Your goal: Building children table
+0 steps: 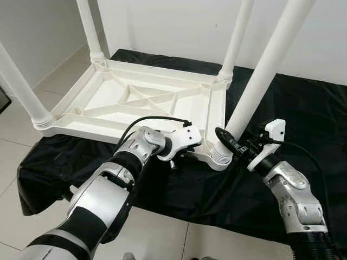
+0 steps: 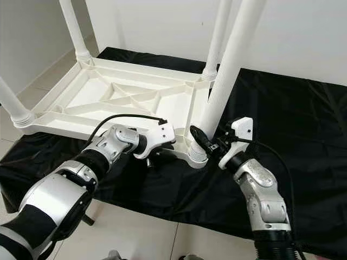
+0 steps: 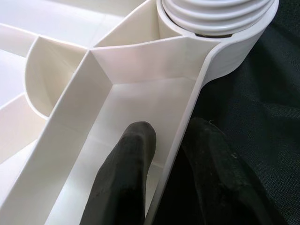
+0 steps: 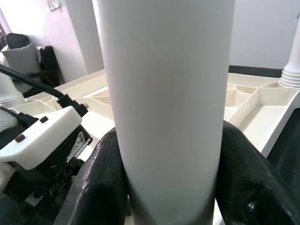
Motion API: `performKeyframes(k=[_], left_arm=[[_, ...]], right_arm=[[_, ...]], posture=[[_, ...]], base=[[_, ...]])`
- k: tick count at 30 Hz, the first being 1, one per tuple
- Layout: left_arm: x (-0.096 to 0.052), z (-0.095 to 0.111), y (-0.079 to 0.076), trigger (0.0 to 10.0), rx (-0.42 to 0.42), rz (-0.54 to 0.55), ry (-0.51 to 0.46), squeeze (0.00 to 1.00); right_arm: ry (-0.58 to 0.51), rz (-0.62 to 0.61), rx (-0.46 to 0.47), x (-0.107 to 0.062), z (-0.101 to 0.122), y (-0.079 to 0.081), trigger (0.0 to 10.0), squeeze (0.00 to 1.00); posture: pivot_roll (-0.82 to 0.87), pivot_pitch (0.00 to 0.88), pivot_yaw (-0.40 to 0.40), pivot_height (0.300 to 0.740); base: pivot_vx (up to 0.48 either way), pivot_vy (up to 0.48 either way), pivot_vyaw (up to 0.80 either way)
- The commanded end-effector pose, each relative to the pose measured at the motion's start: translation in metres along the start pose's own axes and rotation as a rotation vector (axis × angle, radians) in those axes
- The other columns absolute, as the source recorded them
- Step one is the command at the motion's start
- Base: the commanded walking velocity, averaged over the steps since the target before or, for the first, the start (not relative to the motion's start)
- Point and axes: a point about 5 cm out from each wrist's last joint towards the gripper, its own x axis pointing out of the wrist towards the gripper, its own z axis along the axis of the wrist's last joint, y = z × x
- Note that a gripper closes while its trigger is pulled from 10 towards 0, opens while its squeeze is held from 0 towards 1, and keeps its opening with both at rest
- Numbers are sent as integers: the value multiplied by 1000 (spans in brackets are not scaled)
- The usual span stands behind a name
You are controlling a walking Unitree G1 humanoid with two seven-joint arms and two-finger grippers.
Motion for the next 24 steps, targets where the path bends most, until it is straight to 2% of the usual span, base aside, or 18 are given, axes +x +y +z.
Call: performKeyframes(k=[1,14,24], left_arm=[[0,9,7,10000,-12,84,-43,0],[0,9,7,10000,-13,85,-43,0],[0,11,7,10000,-10,83,-48,0]], right_arm=[[68,55,44,3,-16,16,10000,0],[45,48,52,8,-14,25,10000,0],[26,-3,53,8,-13,32,10000,0]], posture=[[-76,66,-3,740],[-73,58,-8,740],[-76,62,-6,740]], base=[[0,0,0],[0,0,0],[0,0,0]])
